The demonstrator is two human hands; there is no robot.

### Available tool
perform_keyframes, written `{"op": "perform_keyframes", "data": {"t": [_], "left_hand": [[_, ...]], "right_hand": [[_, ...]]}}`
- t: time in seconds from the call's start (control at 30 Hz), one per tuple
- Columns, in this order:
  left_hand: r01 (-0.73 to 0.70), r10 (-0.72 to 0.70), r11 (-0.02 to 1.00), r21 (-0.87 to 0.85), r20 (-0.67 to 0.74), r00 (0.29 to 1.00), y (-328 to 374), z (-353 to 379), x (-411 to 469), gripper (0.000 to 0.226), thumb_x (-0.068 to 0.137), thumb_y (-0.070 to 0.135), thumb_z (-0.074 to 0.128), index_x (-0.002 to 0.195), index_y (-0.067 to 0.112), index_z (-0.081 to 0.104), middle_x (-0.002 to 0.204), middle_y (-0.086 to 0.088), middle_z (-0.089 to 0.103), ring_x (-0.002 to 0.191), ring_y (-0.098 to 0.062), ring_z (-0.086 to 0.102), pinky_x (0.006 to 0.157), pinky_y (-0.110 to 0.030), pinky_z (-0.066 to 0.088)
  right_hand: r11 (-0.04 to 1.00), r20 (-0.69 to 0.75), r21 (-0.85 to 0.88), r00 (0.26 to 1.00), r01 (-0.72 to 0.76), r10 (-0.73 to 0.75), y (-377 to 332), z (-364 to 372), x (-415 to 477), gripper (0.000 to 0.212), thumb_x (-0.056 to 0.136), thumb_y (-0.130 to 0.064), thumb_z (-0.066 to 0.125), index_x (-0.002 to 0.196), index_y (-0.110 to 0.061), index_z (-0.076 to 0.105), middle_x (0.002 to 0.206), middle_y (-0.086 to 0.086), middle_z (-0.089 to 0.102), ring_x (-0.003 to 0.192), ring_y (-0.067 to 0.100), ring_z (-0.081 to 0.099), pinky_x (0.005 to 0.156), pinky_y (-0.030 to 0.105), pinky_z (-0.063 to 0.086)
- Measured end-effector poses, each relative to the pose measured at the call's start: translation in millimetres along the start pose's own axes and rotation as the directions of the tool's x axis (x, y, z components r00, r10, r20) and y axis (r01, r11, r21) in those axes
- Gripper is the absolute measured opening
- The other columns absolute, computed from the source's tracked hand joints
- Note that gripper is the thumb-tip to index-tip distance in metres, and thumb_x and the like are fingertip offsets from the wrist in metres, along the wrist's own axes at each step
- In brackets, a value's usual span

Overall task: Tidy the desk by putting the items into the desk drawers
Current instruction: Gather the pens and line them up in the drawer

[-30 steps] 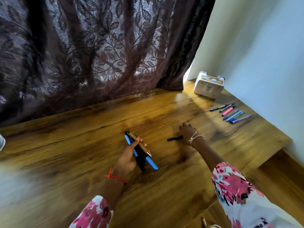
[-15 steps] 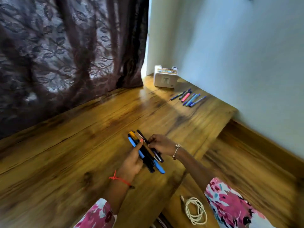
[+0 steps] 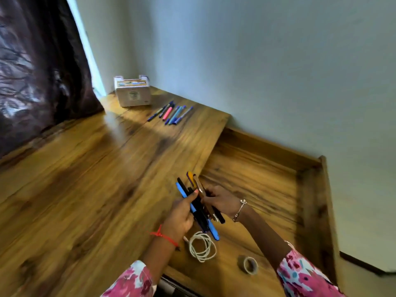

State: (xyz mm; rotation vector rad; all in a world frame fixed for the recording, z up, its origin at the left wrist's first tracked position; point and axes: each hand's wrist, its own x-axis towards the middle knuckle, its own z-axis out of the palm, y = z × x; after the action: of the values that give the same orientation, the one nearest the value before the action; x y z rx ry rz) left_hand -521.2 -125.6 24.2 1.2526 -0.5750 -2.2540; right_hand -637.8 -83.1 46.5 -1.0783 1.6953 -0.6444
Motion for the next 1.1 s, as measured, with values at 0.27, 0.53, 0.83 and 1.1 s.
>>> {"op": "perform_keyframes", "data": {"t": [0.27, 0.53, 0.83, 1.1], "left_hand": [[0.16, -0.16, 0.976, 0.147, -0.017, 0.987, -59, 36, -2, 0.011, 0.093, 0.002, 0.049, 0.092, -0.006, 0.057, 0.084, -0.022, 0.064, 0.073, -0.03, 0.062, 0.057, -0.045, 0.056], [0.248, -0.247, 0.964, 0.093, -0.015, 0.969, -84, 38, 7, 0.015, 0.098, 0.003, 0.038, 0.091, 0.003, 0.052, 0.106, -0.021, 0.061, 0.108, -0.031, 0.055, 0.058, -0.045, 0.056], [0.245, -0.241, 0.968, 0.047, -0.084, 0.967, -90, 20, 11, 0.014, 0.097, 0.003, 0.04, 0.093, 0.004, 0.054, 0.109, -0.021, 0.061, 0.103, -0.029, 0.058, 0.065, -0.05, 0.052], [0.24, -0.24, 0.971, -0.012, -0.125, 0.963, -95, 4, 8, 0.016, 0.097, 0.003, 0.038, 0.102, 0.006, 0.054, 0.106, -0.02, 0.064, 0.099, -0.029, 0.061, 0.068, -0.05, 0.049]], "right_hand": [[0.976, -0.002, 0.13, 0.984, -0.176, 0.177, 74, -41, -42, 0.025, 0.086, 0.003, 0.052, 0.072, -0.017, 0.059, 0.053, -0.007, 0.062, 0.042, 0.001, 0.056, 0.041, 0.017, 0.049], [0.93, -0.327, -0.215, 0.919, -0.298, 0.219, 136, -96, -49, 0.028, 0.078, -0.004, 0.064, 0.106, 0.0, 0.063, 0.079, 0.01, 0.063, 0.069, 0.024, 0.058, 0.059, 0.03, 0.047], [0.921, -0.284, -0.306, 0.946, -0.242, 0.154, 157, -63, -5, 0.032, 0.082, -0.005, 0.061, 0.114, -0.002, 0.062, 0.114, 0.018, 0.065, 0.108, 0.03, 0.058, 0.081, 0.029, 0.04], [0.958, -0.271, -0.264, 0.962, -0.11, 0.036, 137, -19, 39, 0.032, 0.08, -0.001, 0.059, 0.112, 0.001, 0.062, 0.111, 0.021, 0.064, 0.104, 0.032, 0.057, 0.082, 0.029, 0.04]]}}
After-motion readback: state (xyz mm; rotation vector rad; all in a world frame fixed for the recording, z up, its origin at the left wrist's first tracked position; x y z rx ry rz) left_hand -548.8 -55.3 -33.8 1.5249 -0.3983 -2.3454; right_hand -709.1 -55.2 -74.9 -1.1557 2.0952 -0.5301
